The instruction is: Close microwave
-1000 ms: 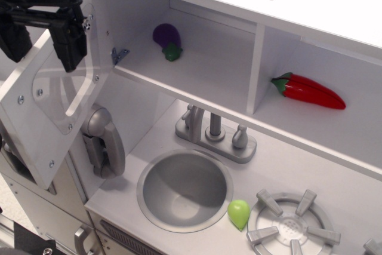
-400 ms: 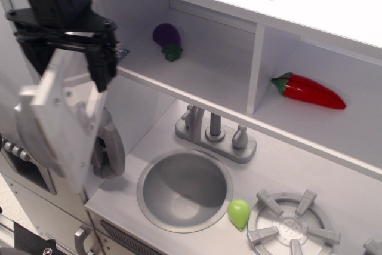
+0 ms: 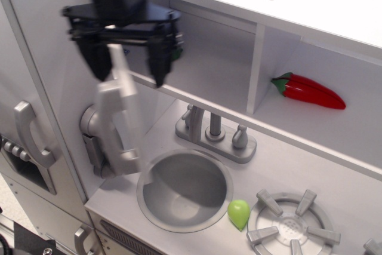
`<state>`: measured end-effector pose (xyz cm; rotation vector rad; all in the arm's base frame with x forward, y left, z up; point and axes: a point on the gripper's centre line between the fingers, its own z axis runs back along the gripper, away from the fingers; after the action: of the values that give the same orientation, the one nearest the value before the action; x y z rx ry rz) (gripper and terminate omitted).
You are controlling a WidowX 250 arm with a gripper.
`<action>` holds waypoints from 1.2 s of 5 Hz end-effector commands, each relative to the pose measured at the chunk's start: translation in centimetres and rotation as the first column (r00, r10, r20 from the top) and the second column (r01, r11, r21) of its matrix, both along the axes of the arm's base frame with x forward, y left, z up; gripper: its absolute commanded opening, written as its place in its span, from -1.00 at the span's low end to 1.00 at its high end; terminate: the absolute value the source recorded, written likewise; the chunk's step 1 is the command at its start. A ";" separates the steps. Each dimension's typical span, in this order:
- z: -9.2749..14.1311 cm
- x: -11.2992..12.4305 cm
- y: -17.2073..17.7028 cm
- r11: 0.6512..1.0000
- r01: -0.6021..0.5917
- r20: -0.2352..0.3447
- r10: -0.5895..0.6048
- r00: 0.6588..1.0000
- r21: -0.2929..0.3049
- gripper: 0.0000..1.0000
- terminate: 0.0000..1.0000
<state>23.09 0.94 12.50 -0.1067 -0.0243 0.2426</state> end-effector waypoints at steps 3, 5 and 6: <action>2.1 -5.4 -4.5 0.988 0.156 0.027 -0.155 0.987 -0.020 1.00 -1.00; -3.7 -4.3 0.4 0.992 0.081 0.011 -0.082 0.997 0.099 1.00 -1.00; -4.8 -1.8 2.2 0.990 0.026 0.046 -0.033 0.998 0.138 1.00 -1.00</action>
<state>21.43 2.71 6.16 0.0230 -0.0478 0.2125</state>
